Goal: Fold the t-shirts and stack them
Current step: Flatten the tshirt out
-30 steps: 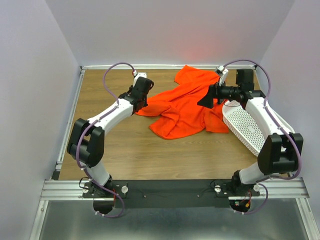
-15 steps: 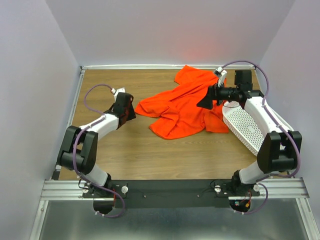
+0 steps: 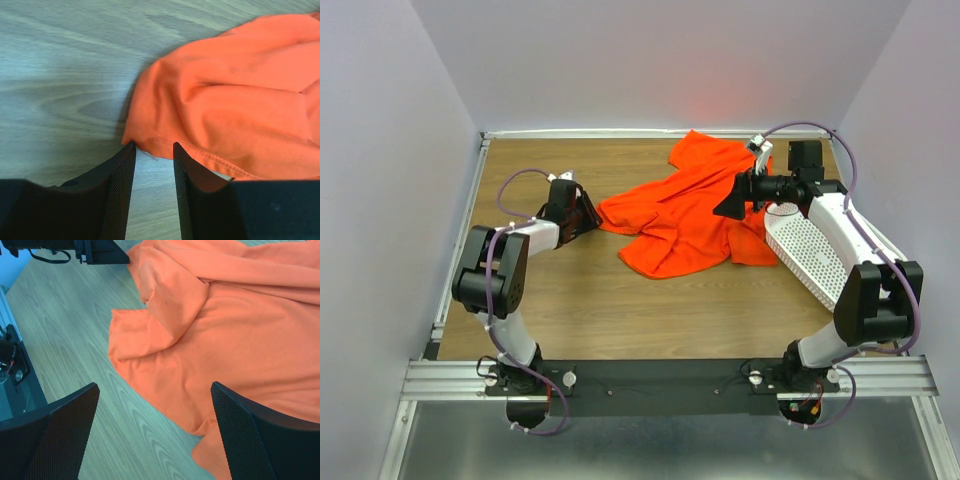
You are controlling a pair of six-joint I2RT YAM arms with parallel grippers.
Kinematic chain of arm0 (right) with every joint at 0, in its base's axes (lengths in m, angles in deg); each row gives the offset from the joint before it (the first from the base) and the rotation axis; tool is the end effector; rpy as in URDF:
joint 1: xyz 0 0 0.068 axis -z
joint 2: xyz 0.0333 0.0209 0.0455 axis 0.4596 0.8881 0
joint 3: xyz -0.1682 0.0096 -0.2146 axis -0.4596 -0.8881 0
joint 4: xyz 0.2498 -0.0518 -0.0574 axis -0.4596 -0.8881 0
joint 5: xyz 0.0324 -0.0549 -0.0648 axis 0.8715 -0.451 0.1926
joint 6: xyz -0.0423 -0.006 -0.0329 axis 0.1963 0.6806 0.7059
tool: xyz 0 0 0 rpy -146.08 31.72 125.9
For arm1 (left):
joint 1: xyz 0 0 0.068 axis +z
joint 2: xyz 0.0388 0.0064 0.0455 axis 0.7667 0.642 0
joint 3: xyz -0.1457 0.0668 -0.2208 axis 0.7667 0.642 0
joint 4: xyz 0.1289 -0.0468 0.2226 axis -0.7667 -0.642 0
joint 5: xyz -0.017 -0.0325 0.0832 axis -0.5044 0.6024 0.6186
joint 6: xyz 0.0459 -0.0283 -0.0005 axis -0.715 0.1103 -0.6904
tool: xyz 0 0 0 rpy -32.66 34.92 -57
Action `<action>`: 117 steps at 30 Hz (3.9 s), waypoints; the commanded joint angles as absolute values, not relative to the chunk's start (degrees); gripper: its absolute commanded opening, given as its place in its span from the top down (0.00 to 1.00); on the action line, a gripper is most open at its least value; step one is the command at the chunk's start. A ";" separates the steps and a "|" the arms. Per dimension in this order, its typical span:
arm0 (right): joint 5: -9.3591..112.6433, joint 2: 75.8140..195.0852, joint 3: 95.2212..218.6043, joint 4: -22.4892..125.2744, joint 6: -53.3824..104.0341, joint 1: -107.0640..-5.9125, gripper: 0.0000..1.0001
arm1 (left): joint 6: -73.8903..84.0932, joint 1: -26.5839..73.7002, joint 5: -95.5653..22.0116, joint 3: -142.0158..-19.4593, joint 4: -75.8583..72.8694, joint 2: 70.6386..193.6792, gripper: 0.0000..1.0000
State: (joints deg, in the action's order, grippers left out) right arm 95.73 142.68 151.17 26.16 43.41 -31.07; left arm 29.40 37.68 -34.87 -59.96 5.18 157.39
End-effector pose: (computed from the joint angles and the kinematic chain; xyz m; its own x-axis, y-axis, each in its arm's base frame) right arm 0.3300 0.0494 0.2899 -0.5654 -0.1579 -0.8096 -0.7258 0.5616 0.3973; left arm 0.3482 -0.0805 0.1555 -0.6868 -0.4455 -0.5744 -0.1322 0.8535 -0.5040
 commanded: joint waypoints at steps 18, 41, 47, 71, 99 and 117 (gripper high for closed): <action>96.65 143.67 151.15 24.48 44.80 -31.49 0.00 | 28.68 38.10 -32.29 -60.95 0.97 154.57 0.58; 96.91 142.79 151.15 24.13 44.88 -31.41 0.00 | 26.92 38.10 -29.04 -69.91 -6.94 163.36 0.72; 97.87 142.08 151.24 21.94 47.51 -31.49 0.00 | 24.21 38.54 -28.87 -71.14 -8.69 161.61 1.00; 47.88 162.38 155.63 27.47 54.64 -85.02 0.09 | 15.50 44.61 -31.59 -76.77 -19.68 154.31 1.00; 70.28 162.12 158.79 17.63 62.99 -101.62 0.99 | 12.25 47.33 -30.63 -76.25 -21.44 151.24 1.00; 70.02 156.33 171.20 12.87 58.42 -84.81 0.00 | 10.84 52.08 -29.74 -72.20 -20.39 147.81 1.00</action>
